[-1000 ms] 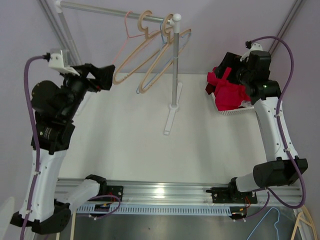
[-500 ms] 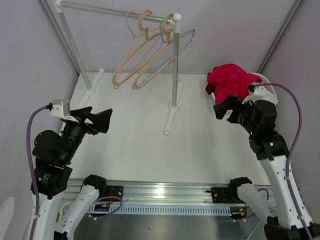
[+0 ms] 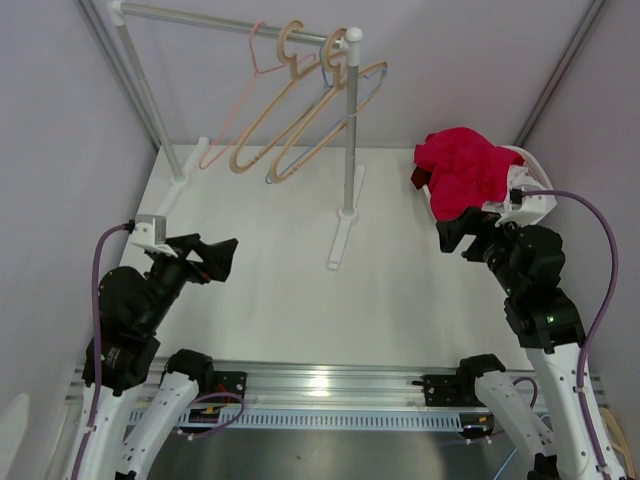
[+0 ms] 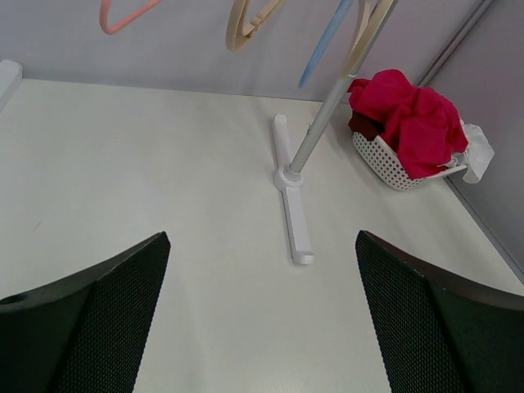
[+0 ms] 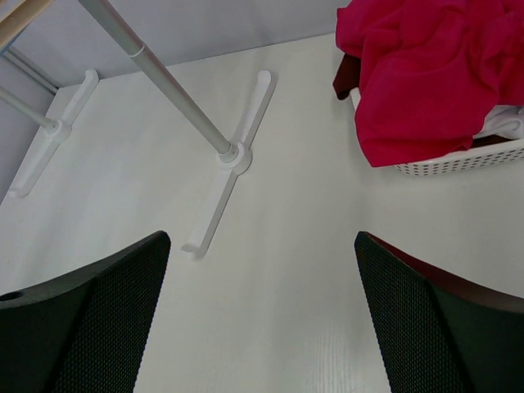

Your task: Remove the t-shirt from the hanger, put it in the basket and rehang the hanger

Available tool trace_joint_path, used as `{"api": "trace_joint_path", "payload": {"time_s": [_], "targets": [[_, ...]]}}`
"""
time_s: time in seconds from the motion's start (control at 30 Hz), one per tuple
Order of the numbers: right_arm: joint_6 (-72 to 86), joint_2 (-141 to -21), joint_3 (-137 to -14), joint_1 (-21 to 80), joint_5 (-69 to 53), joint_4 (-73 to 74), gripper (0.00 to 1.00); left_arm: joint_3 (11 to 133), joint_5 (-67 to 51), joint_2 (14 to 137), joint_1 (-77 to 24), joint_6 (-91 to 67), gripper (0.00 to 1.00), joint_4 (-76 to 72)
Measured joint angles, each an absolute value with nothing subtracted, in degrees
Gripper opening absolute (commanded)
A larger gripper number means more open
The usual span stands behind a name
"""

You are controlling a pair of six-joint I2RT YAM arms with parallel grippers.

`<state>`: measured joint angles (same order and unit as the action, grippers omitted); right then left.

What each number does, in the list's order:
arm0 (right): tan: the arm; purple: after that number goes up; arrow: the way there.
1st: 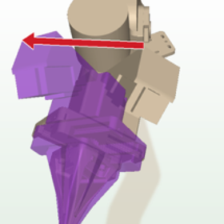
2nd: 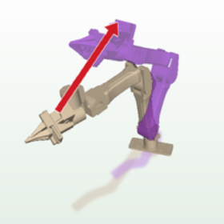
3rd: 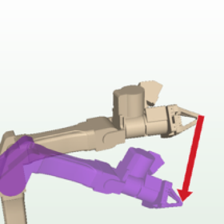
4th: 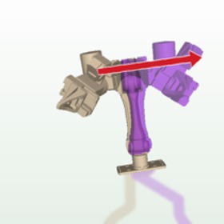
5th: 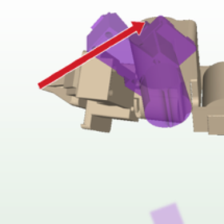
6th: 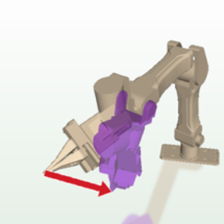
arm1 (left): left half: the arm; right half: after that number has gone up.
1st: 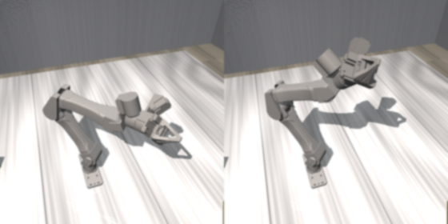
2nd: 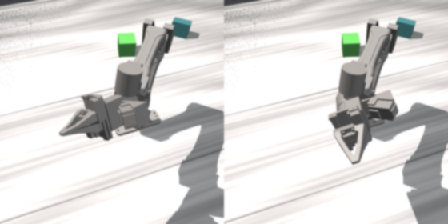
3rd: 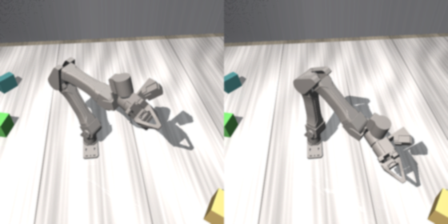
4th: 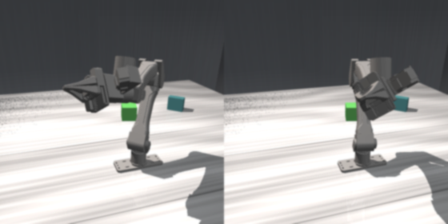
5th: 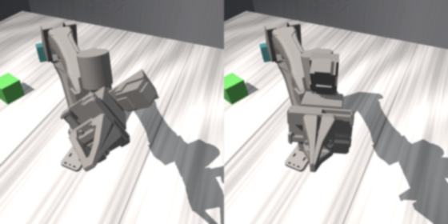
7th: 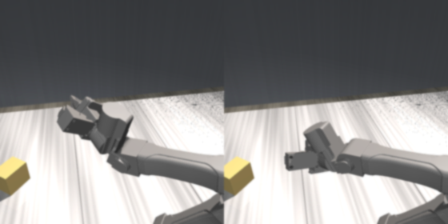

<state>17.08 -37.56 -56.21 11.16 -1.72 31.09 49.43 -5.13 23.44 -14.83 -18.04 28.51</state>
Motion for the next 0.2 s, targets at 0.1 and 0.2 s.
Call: {"api": "trace_joint_path", "payload": {"time_s": [0.1,0.2], "targets": [[17.1,-38.0,-56.2,11.2,-1.3,31.2,1.00,49.4,-5.1,23.5,-14.8,-18.0,1.00,28.4],[16.9,-38.2,-56.2,11.2,-1.3,31.2,1.00,49.4,-5.1,23.5,-14.8,-18.0,1.00,28.4]]}}
